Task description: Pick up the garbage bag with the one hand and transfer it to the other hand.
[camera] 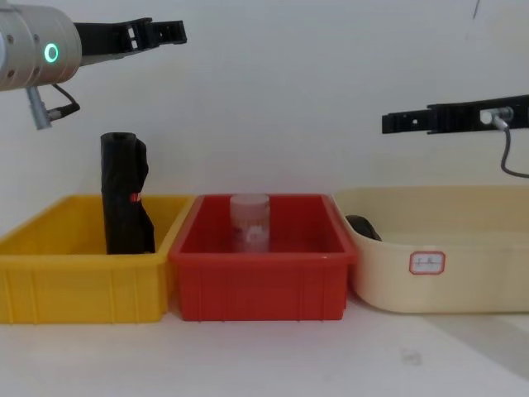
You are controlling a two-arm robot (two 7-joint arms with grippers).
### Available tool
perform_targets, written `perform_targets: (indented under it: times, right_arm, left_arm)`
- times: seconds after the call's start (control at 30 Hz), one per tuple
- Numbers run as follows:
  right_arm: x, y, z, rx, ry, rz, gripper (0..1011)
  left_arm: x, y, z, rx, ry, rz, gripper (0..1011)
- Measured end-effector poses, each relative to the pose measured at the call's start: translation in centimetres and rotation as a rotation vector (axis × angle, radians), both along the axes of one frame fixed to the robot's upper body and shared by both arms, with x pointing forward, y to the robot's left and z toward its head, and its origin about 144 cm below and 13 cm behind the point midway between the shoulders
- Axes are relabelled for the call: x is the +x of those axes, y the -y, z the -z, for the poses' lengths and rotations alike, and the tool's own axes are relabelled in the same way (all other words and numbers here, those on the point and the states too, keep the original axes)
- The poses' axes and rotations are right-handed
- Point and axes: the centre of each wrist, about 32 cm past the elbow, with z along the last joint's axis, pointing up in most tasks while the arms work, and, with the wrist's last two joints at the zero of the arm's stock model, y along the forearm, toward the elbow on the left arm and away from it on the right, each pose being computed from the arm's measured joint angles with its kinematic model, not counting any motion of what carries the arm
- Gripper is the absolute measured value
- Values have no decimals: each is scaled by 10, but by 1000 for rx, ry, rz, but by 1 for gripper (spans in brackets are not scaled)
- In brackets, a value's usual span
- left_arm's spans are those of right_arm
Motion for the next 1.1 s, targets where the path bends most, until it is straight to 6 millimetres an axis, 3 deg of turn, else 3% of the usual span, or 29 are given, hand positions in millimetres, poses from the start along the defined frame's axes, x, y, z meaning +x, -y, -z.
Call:
perform_targets:
  times: [0.43,1.1]
  right_arm:
    - [-9,-3,7,24,45,0,1000]
    - [-50,-25,34,53,130,-53,1000]
  left_arm:
    - [1,-1,2,-2,6,42,1000]
    - [7,-1,16,-42,-23,272,1001]
